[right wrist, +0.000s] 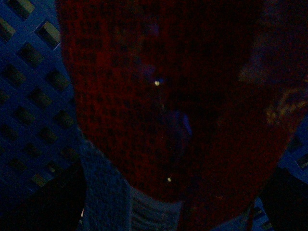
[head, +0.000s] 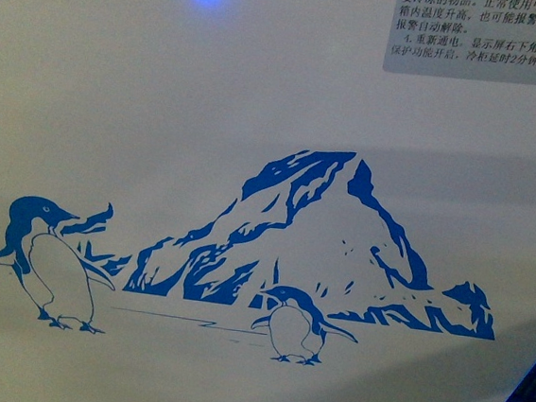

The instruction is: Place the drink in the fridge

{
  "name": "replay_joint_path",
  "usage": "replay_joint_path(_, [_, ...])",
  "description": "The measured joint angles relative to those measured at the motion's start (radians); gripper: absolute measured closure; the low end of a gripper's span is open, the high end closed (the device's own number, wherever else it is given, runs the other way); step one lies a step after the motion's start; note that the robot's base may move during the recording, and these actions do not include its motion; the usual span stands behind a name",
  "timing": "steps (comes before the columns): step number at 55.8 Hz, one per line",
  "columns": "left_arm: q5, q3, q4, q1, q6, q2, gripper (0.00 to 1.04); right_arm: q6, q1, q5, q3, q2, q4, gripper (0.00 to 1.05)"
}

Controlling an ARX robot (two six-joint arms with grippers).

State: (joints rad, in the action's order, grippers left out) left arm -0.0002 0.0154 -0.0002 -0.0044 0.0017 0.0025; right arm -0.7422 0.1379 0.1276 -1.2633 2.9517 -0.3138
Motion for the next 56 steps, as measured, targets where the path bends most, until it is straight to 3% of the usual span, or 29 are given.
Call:
replay_joint_path(5, [0.0, 0.0, 0.0, 0.0, 0.0, 0.0, 0.08, 0.002, 0.003, -0.002, 0.0, 0.0, 0.001, 0.13])
replay_joint_path(18, [0.0, 0.0, 0.0, 0.0, 0.0, 0.0, 0.08, 0.063, 0.024, 0.01, 0.082, -0.062, -0.024, 0.47])
replay_joint_path(26, [0.0, 0.0, 0.0, 0.0, 0.0, 0.0, 0.08, 0.107, 0.042, 0.02, 0.149, -0.129, -0.05, 0.56])
replay_joint_path(35, [0.0, 0.0, 0.0, 0.0, 0.0, 0.0, 0.08, 0.211, 0.066, 0.039, 0.264, -0.279, -0.11, 0.62])
replay_joint_path(43, [0.0, 0.0, 0.0, 0.0, 0.0, 0.0, 0.08, 0.33, 0.098, -0.017, 0.404, -0.547, -0.122, 0.64])
replay_joint_path(56, [0.0, 0.0, 0.0, 0.0, 0.0, 0.0, 0.08, 0.495, 0.159, -0.177, 0.59, -1.085, 0.068, 0.64])
